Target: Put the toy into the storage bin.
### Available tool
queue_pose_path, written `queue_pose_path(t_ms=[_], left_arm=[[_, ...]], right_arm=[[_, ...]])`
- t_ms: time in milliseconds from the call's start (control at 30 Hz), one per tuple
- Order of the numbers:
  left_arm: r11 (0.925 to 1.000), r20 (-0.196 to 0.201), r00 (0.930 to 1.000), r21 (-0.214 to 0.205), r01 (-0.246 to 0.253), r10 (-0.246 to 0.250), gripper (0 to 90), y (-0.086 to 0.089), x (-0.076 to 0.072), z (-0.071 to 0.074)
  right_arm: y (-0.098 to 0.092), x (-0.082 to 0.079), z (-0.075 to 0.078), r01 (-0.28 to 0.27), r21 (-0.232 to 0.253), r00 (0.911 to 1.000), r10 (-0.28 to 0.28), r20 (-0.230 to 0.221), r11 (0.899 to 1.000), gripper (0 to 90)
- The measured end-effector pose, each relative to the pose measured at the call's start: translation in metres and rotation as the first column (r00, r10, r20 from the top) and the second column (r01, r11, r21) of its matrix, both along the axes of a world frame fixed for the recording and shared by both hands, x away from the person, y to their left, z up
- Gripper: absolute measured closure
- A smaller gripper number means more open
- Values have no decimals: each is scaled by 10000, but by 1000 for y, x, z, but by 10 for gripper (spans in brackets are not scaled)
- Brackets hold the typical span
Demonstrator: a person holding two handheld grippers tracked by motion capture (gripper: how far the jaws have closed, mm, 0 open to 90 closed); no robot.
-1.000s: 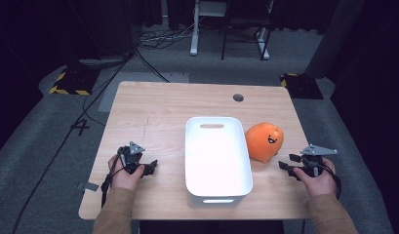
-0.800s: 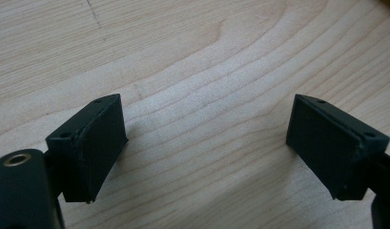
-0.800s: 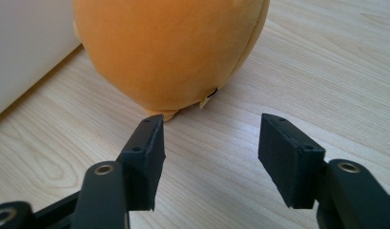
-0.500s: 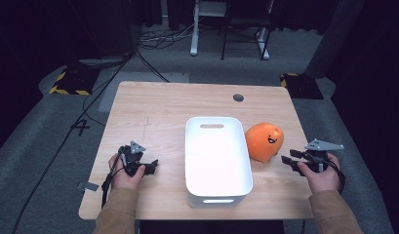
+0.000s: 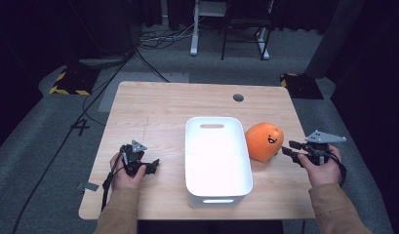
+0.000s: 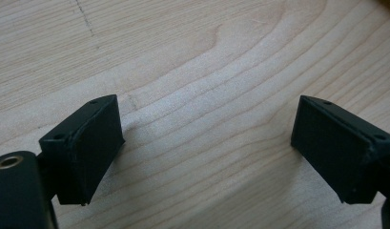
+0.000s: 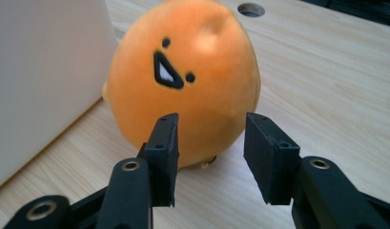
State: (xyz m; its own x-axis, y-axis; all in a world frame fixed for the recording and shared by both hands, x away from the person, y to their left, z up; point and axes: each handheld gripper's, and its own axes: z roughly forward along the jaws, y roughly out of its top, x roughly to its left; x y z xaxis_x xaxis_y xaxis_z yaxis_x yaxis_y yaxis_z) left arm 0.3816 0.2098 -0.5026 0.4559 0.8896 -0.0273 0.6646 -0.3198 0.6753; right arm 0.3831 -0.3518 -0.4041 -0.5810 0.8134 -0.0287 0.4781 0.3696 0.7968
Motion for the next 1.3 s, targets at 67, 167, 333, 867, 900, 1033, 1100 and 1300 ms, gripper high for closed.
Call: queue_pose_path(t_ms=[67, 167, 333, 867, 900, 1033, 1100, 1300], left_arm=[[10000, -1, 10000, -1, -1, 1, 106, 0, 0, 0], [10000, -1, 10000, 0, 0, 0, 106, 0, 0, 0], [10000, -11, 10000, 0, 1, -1, 106, 0, 0, 0], [10000, -6, 10000, 10, 5, -5, 106, 0, 0, 0], [10000, -8, 10000, 8, 8, -8, 105, 0, 0, 0], [10000, -7, 10000, 11, 11, -11, 105, 0, 0, 0], [10000, -6, 10000, 8, 9, -9, 105, 0, 0, 0], [10000, -7, 10000, 11, 13, -13, 105, 0, 0, 0]], right_arm=[[1, 3, 3, -95, 132, 9999, 93, 121, 9999, 569], [1, 7, 7, -138, 398, 9997, 130, 221, 9991, 562], [4, 18, 14, -145, 971, 9986, 95, 512, 9952, 525], [19, 50, 11, -53, 1263, 9957, -65, 928, 9920, 626], [19, 52, 10, -29, 1331, 9961, -90, 882, 9911, 637], [21, 57, 3, 109, 1748, 9973, -234, 698, 9845, 622], [23, 59, 0, 172, 1821, 9980, -281, 574, 9831, 589], [29, 64, -4, -26, 2225, 9997, -31, 252, 9749, 650]])
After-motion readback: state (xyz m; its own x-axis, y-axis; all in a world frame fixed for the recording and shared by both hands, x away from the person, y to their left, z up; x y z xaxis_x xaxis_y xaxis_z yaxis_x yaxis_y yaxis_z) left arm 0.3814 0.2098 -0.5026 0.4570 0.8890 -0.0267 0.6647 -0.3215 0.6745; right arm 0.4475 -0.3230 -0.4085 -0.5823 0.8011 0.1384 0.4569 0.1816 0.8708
